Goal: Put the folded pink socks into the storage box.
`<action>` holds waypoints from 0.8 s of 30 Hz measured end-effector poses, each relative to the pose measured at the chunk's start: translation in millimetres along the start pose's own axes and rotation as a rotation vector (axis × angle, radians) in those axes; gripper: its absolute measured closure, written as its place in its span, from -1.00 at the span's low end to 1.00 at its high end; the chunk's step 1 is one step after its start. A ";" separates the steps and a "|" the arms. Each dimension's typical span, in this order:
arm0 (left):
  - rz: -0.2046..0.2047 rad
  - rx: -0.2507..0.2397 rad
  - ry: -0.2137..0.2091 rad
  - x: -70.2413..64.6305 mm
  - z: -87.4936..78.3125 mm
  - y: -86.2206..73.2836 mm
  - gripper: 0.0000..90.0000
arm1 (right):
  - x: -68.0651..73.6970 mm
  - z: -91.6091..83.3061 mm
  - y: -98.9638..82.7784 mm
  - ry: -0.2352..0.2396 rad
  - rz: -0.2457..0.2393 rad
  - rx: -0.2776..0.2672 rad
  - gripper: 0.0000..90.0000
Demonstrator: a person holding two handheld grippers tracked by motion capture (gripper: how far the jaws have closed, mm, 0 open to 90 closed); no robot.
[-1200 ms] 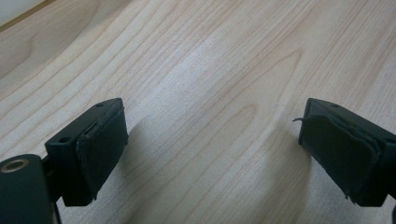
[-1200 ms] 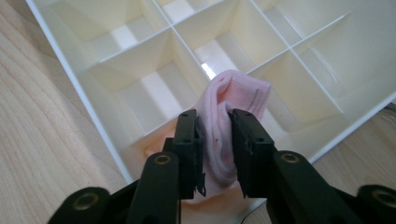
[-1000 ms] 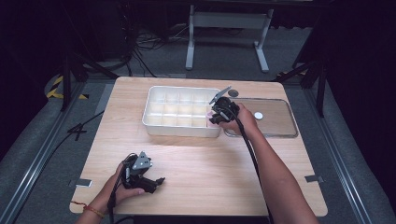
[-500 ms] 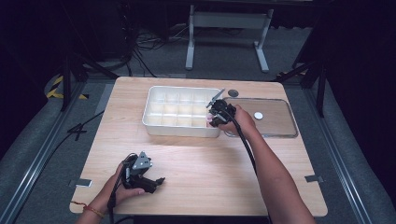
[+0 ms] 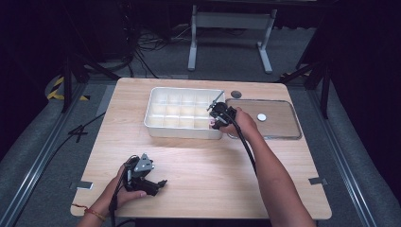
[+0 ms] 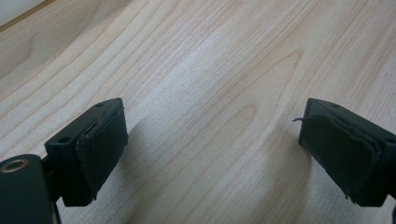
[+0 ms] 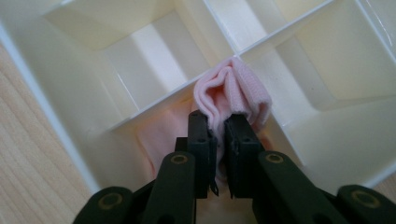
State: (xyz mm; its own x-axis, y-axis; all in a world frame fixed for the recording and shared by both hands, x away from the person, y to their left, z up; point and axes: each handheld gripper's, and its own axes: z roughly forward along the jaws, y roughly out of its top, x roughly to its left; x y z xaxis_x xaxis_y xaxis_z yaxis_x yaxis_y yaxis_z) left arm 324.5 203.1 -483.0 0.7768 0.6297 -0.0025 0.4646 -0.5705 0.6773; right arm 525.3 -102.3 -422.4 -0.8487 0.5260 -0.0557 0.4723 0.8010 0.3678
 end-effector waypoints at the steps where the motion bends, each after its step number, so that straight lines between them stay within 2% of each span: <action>1: 0.000 0.000 0.000 0.0 0.0 0.0 -0.82 | 0.1 0.1 0.1 0.001 -0.002 0.001 0.83; 10: 0.000 0.000 0.000 0.0 0.0 0.0 -0.82 | -2.1 1.1 -0.3 0.018 0.011 -0.001 0.84; 24: 0.000 0.000 0.000 0.0 0.0 0.0 -0.82 | -0.6 0.1 -0.7 0.001 0.012 -0.007 0.81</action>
State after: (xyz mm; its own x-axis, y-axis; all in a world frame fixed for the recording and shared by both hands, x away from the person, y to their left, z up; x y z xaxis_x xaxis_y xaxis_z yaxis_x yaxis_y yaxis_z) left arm 324.5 203.1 -483.0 0.7769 0.6296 -0.0023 0.4643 -0.5705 0.6775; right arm 525.5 -103.1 -422.7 -0.8433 0.5350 -0.0504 0.4804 0.7927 0.3753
